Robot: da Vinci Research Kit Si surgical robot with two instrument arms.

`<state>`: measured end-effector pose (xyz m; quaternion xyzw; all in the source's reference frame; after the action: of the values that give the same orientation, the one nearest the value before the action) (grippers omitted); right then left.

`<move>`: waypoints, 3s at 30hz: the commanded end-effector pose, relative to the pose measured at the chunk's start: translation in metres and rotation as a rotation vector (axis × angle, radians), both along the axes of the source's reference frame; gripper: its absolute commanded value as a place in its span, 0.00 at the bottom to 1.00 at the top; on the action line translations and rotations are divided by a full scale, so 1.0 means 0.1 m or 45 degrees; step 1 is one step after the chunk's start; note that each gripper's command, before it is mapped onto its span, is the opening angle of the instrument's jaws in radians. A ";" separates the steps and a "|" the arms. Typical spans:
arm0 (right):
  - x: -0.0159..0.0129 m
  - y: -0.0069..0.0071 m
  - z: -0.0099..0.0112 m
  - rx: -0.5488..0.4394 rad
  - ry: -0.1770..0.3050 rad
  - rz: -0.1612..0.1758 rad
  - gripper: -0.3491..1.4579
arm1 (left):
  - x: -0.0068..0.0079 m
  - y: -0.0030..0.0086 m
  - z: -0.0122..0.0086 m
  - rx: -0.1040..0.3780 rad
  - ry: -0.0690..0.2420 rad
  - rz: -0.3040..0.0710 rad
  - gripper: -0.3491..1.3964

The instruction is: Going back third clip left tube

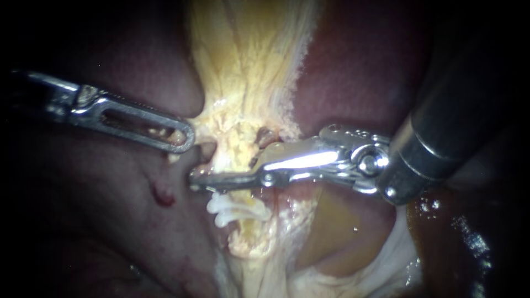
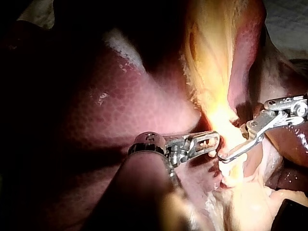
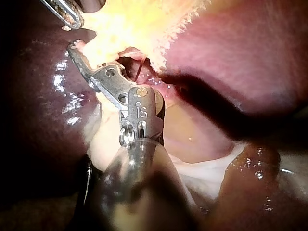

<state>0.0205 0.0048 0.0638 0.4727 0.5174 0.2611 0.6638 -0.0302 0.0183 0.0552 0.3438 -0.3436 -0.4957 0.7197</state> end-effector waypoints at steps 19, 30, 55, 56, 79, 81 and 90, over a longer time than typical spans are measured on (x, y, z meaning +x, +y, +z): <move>-0.001 -0.009 0.004 -0.004 0.014 -0.020 0.19 | 0.001 -0.001 0.000 0.000 0.000 0.000 0.00; 0.009 -0.016 0.021 -0.210 0.027 0.129 0.47 | 0.000 0.000 0.001 0.000 0.000 0.000 0.00; -0.100 -0.003 0.006 -0.620 0.052 0.158 0.47 | -0.001 -0.002 0.002 -0.002 0.001 -0.001 0.00; -0.107 -0.002 0.002 -0.632 0.052 0.153 0.47 | -0.001 -0.002 0.002 -0.002 0.001 -0.001 0.00; -0.162 0.010 -0.042 -0.709 0.054 0.127 0.47 | -0.025 -0.015 0.039 -0.022 0.003 -0.006 0.00; -0.162 0.010 -0.042 -0.709 0.054 0.127 0.47 | -0.036 -0.018 0.051 -0.020 0.005 0.003 0.00; -0.163 0.011 -0.043 -0.716 0.053 0.130 0.47 | -0.065 -0.004 0.079 -0.022 0.020 0.007 0.00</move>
<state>0.0042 0.0059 0.0594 0.2487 0.6062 0.1306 0.7440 -0.0366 0.0179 0.0632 0.3344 -0.3414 -0.4935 0.7266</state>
